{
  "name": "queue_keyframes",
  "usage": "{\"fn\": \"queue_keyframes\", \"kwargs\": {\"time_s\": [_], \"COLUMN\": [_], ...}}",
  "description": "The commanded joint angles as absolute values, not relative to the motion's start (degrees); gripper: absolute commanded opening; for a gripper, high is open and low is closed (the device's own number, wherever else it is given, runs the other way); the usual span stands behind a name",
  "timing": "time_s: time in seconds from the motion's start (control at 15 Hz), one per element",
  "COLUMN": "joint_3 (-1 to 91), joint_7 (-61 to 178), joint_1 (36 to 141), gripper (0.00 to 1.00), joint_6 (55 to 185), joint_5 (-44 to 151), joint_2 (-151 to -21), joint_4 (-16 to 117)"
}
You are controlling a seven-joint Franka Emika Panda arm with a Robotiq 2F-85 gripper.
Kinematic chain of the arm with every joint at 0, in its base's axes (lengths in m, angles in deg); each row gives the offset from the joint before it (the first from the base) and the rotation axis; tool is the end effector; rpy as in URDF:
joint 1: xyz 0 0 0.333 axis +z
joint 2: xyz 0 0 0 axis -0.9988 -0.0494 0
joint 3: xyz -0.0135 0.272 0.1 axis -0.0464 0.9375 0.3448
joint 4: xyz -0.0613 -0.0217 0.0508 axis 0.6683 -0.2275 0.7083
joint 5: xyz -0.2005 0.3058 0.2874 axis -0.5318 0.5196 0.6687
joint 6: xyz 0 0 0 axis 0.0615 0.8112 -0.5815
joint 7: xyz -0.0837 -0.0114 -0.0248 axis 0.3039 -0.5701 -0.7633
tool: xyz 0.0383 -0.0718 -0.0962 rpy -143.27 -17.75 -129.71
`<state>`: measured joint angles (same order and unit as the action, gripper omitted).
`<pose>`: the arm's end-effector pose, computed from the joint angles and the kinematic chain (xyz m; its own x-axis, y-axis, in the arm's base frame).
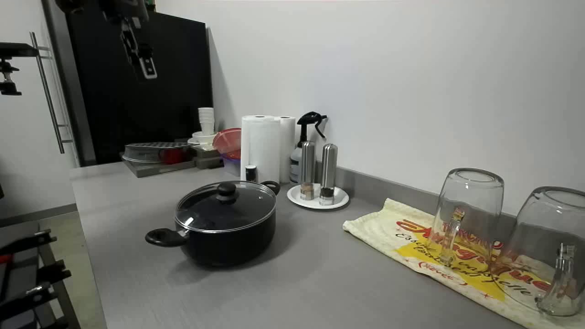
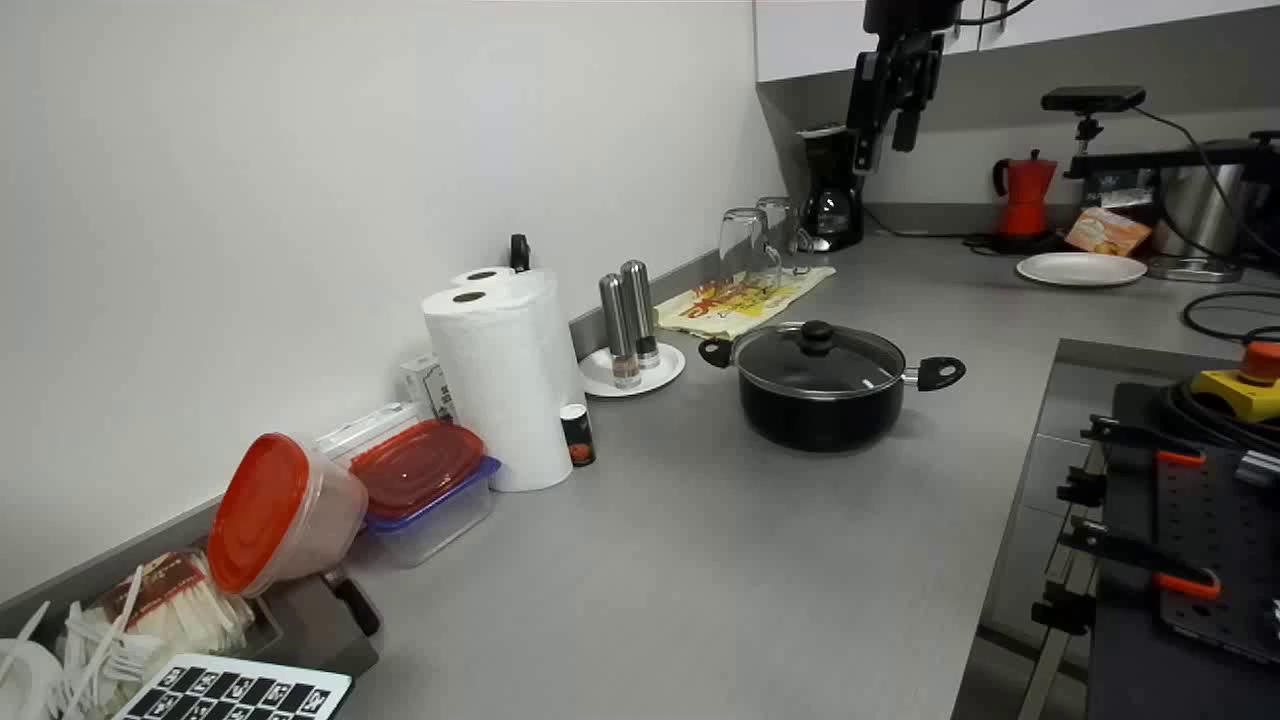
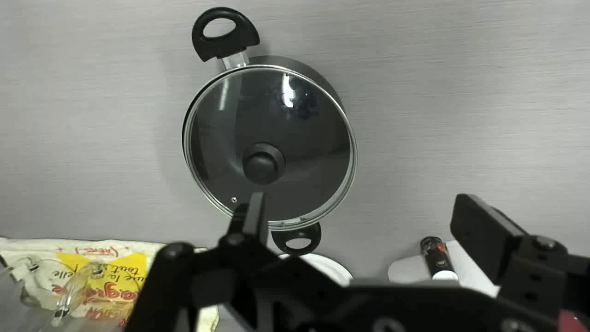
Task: Remove the glass lid from the black pot and put it on the table
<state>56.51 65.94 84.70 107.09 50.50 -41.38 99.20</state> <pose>0.4936 0.0345 0.4136 0.9825 -0.0730 0.1713 -0.0946 -0.9881 0.1217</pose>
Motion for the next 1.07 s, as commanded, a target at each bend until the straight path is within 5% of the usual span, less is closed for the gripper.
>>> {"fn": "queue_keyframes", "kwargs": {"time_s": [0.0,1.0], "joint_3": [55.8,51.0], "joint_7": [66.2,67.2], "joint_1": [85.5,81.3], "gripper": [1.00,1.00], "joint_6": [106.9,107.2], "joint_5": [50.1,50.7], "joint_2": [-41.4,-50.8], "joint_4": [99.1,90.0]}}
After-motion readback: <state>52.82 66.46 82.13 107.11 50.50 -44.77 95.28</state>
